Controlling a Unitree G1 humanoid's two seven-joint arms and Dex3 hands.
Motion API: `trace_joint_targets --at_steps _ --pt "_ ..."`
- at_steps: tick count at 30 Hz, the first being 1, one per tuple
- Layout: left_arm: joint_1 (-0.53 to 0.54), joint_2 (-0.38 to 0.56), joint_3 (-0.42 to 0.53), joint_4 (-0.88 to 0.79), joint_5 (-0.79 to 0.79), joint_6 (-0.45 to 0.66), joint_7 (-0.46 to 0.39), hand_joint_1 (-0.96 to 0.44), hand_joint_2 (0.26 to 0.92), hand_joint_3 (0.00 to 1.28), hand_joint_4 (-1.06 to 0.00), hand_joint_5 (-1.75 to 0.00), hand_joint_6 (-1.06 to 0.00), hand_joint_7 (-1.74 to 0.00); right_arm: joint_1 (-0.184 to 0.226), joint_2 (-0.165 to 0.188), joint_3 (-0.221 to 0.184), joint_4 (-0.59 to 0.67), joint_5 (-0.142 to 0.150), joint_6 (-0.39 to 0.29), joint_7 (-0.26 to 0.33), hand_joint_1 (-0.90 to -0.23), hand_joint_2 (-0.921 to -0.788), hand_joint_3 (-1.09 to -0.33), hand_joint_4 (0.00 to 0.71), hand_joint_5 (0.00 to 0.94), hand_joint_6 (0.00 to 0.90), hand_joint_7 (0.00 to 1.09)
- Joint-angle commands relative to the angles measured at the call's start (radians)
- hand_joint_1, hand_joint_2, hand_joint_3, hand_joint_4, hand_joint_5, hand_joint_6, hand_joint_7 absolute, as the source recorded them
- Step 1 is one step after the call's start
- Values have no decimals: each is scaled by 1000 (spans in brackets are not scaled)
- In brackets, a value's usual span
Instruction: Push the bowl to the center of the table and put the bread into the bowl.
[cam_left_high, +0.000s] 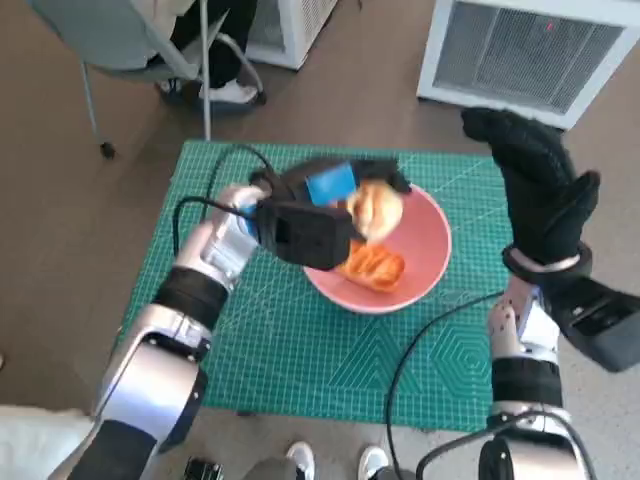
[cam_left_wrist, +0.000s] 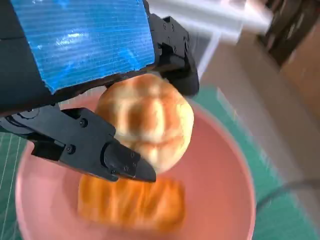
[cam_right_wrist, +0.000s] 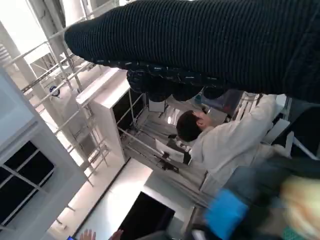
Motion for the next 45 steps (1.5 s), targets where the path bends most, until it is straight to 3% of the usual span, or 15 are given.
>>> trace_joint_targets --at_steps 1,12,18,27,37,45 --pt "-7 1 -4 -17 3 -13 17 -350 921 81 -30 -14 -3 -360 31 1 -3 0 -7 -4 -12 -609 -921 -712 341 0 348 41" --pt "25 22 18 -41 -19 -102 71 -437 921 92 -6 -3 -1 -317 26 -1 -2 3 -29 -18 -42 -600 -921 -711 340 0 351 41" --pt "45 33 115 -62 -137 -151 53 -437 921 95 -30 -14 -21 -323 22 -2 2 -7 -33 -14 -55 -599 -921 -711 341 0 352 41" --pt "138 -18 288 -167 -334 -269 164 -451 921 207 -142 -26 -88 -264 17 -10 11 -50 -35 11 -73 -595 -921 -710 342 1 353 41" --pt "252 -86 364 -405 -475 -316 212 -453 921 339 -192 -26 -90 -238 11 -16 18 -128 -42 64 -102 -588 -921 -710 346 2 365 46" --pt "334 -123 372 -558 -528 -285 219 -393 921 375 -197 -5 -7 -442 3 -10 29 -184 -77 98 -154 -583 -921 -719 347 2 369 47"
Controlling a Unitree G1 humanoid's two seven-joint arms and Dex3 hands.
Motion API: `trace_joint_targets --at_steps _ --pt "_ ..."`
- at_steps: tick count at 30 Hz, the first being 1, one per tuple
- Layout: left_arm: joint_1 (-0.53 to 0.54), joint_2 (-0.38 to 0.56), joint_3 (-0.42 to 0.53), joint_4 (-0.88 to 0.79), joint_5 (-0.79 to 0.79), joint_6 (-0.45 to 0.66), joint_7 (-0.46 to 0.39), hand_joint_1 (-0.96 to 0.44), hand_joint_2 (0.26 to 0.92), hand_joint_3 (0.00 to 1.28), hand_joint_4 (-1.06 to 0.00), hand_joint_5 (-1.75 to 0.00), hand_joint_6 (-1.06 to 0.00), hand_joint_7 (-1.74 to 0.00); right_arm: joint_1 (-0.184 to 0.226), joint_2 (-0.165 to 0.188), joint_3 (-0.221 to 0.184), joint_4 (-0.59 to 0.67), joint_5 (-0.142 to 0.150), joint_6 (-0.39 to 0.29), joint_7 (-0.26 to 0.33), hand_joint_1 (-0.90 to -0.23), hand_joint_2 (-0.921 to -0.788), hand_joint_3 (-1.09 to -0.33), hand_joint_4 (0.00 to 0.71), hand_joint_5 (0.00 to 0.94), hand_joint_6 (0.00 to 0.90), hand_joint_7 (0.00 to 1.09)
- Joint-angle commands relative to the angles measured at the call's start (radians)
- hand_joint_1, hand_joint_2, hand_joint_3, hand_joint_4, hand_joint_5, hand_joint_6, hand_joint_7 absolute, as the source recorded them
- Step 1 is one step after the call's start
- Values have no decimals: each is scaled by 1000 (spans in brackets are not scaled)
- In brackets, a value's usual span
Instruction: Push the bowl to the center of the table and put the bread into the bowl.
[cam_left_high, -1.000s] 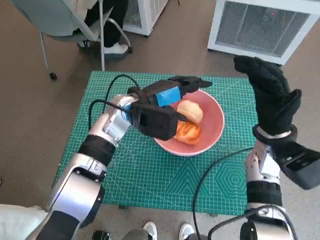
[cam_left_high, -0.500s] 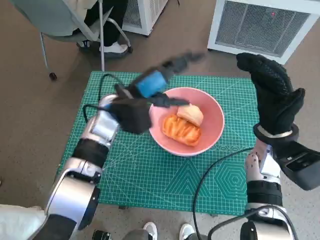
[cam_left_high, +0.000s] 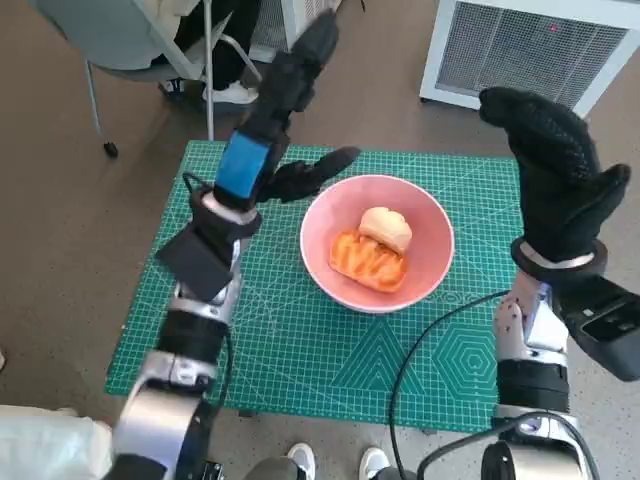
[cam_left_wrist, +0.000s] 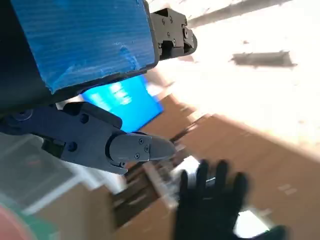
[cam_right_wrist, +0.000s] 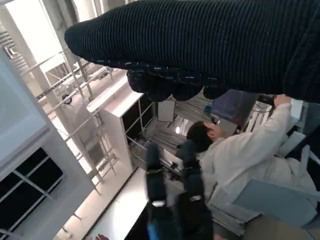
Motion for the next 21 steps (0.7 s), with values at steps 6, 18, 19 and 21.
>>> trace_joint_targets --at_steps 6,18,19,21 --pt "85 -35 6 -150 -44 56 8 -406 921 387 -194 -1 0 -464 2 1 20 -50 -46 29 -58 -591 -921 -724 348 2 368 46" --pt "165 -50 5 -272 -108 143 -13 -417 921 406 -184 0 1 -484 -6 -22 22 -97 -33 72 -71 -588 -921 -729 348 1 353 38" --pt "170 -51 4 -279 -111 149 -14 -421 921 408 -182 0 1 -486 -7 -24 21 -101 -29 77 -69 -590 -921 -729 348 1 353 38" --pt "181 -53 3 -297 -121 166 -17 -430 921 410 -180 0 1 -492 -9 -29 19 -111 -18 92 -65 -591 -921 -729 348 1 355 39"
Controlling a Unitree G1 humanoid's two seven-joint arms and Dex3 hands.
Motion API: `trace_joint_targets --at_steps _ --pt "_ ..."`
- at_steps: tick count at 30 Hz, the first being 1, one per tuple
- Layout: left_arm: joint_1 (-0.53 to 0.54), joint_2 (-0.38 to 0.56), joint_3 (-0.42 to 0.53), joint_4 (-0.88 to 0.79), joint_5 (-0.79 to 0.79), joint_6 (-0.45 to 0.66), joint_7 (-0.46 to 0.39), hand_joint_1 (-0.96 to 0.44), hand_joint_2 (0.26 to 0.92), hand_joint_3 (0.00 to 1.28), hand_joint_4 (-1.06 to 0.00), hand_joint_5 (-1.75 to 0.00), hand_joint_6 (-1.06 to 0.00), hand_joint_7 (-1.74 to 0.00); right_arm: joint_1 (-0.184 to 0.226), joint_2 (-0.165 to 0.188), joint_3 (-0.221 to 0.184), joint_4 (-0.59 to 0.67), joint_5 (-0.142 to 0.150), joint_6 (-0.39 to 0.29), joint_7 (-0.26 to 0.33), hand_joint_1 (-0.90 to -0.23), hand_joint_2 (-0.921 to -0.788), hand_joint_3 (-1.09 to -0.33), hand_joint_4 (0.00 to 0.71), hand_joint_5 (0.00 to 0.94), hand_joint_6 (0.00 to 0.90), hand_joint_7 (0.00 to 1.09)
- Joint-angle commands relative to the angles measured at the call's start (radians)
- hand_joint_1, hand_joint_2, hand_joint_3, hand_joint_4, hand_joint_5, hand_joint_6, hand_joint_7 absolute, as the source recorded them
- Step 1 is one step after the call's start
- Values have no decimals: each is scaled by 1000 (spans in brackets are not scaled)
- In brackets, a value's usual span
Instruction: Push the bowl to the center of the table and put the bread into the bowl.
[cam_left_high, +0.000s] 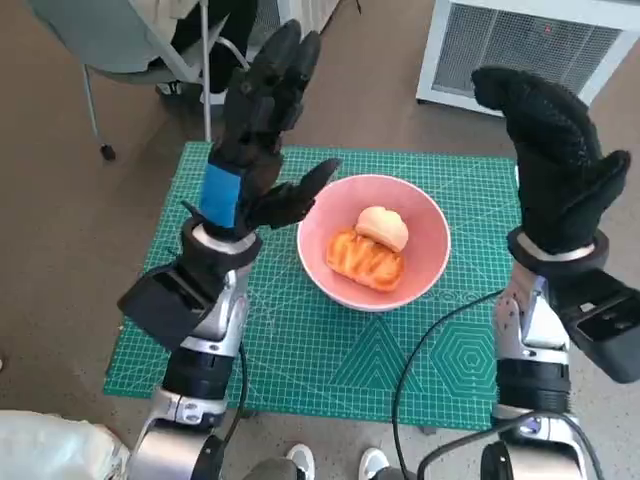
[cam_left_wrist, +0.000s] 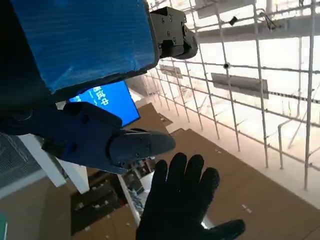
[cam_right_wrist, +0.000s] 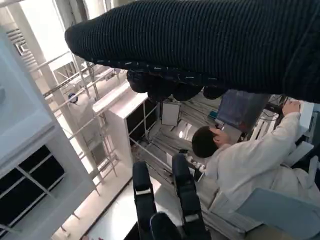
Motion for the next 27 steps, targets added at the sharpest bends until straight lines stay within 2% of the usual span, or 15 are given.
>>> trace_joint_targets --at_steps 1,6,12,22,27 --pt "34 -10 0 -56 -30 43 -11 -435 921 411 -179 0 1 -496 -5 -22 -5 -20 27 42 6 -592 -921 -729 348 1 356 39" --pt "50 -16 -1 -93 -44 83 -14 -443 921 414 -176 0 1 -509 -3 -18 5 -28 30 58 5 -591 -921 -730 349 1 360 42" --pt "59 -18 3 -114 -51 112 -22 -443 921 417 -174 0 1 -523 6 -6 20 -32 13 48 0 -589 -921 -729 350 2 361 43" --pt "63 -17 13 -120 -59 125 -39 -428 921 420 -178 -3 1 -531 1 -14 21 -22 -19 32 -11 -582 -921 -730 350 1 359 42" --pt "64 -17 16 -119 -57 124 -44 -426 921 421 -178 -3 1 -531 -5 -18 20 -13 -21 26 -10 -582 -921 -730 349 1 359 42"
